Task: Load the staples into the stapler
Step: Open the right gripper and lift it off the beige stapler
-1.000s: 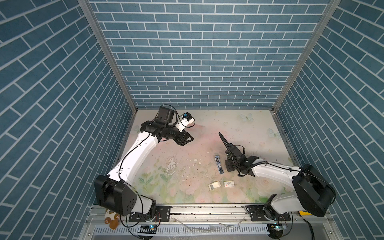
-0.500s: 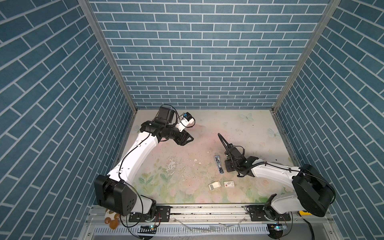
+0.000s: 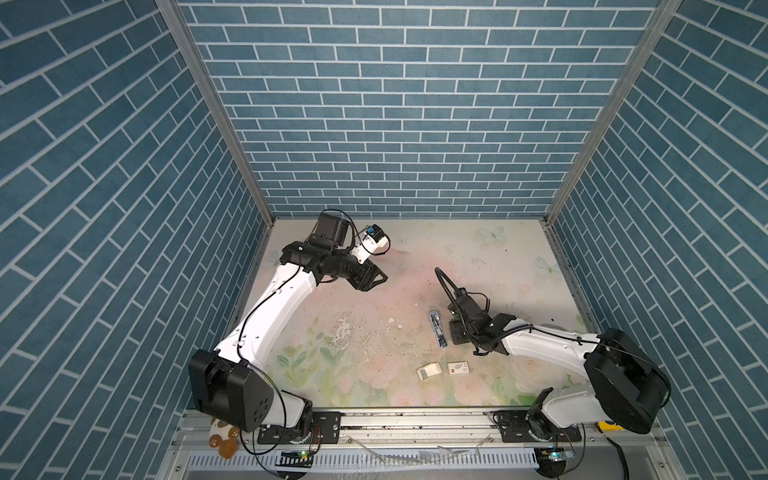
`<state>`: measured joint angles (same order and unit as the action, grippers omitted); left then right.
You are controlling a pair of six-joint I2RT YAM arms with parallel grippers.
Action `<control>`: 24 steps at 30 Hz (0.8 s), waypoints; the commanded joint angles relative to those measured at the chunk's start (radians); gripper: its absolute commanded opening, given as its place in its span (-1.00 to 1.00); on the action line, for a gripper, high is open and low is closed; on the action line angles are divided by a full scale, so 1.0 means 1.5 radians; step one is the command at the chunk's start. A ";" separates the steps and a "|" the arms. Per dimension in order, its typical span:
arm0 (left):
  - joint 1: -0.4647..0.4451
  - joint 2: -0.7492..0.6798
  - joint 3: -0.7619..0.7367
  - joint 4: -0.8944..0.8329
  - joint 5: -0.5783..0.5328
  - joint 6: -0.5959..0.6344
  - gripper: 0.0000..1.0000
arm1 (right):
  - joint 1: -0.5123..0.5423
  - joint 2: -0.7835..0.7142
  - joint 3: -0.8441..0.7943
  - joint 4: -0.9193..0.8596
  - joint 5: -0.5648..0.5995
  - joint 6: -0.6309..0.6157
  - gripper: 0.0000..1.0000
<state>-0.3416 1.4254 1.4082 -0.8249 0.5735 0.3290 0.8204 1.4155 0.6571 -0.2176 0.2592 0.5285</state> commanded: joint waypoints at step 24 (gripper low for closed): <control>0.000 0.012 0.015 -0.007 0.014 -0.003 0.24 | 0.020 0.021 -0.004 -0.066 0.017 0.038 -0.52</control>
<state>-0.3416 1.4364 1.4094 -0.8249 0.5816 0.3264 0.8444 1.4361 0.6571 -0.2699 0.2760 0.5537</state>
